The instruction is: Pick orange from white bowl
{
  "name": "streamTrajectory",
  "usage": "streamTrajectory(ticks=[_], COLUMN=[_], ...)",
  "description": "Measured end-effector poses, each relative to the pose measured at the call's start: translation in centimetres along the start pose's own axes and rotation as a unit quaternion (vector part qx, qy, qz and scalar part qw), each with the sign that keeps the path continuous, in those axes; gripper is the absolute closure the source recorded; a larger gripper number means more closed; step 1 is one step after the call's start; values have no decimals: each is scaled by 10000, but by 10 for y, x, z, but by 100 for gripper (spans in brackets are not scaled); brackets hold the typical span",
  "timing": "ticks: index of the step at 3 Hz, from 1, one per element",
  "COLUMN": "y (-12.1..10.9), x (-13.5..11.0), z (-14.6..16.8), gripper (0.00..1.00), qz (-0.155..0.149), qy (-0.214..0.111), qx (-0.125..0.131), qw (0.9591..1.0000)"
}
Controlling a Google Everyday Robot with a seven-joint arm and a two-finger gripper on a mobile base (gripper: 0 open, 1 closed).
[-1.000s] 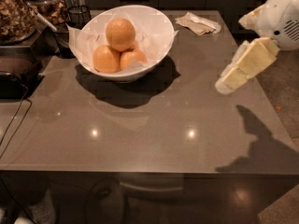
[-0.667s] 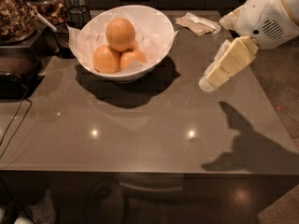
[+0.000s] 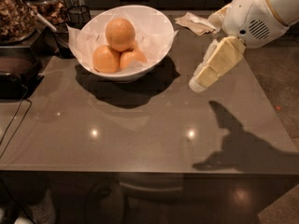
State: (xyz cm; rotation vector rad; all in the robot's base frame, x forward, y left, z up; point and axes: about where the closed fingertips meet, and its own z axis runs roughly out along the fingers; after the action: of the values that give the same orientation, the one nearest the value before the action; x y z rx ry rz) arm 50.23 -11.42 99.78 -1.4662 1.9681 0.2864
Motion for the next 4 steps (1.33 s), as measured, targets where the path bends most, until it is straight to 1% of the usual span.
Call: streamTrajectory(ticks=[1,2,3,4], y=[-7,-25,-46,-49], x=[-7,-26,-43,-47], z=[6,19,29,28], gripper=[0,0,0,0], qz=[246,440,539,523], qy=[-282,-656,-814,-854], qx=[120,142,86,97], qw=[9992,9968,9952,9949])
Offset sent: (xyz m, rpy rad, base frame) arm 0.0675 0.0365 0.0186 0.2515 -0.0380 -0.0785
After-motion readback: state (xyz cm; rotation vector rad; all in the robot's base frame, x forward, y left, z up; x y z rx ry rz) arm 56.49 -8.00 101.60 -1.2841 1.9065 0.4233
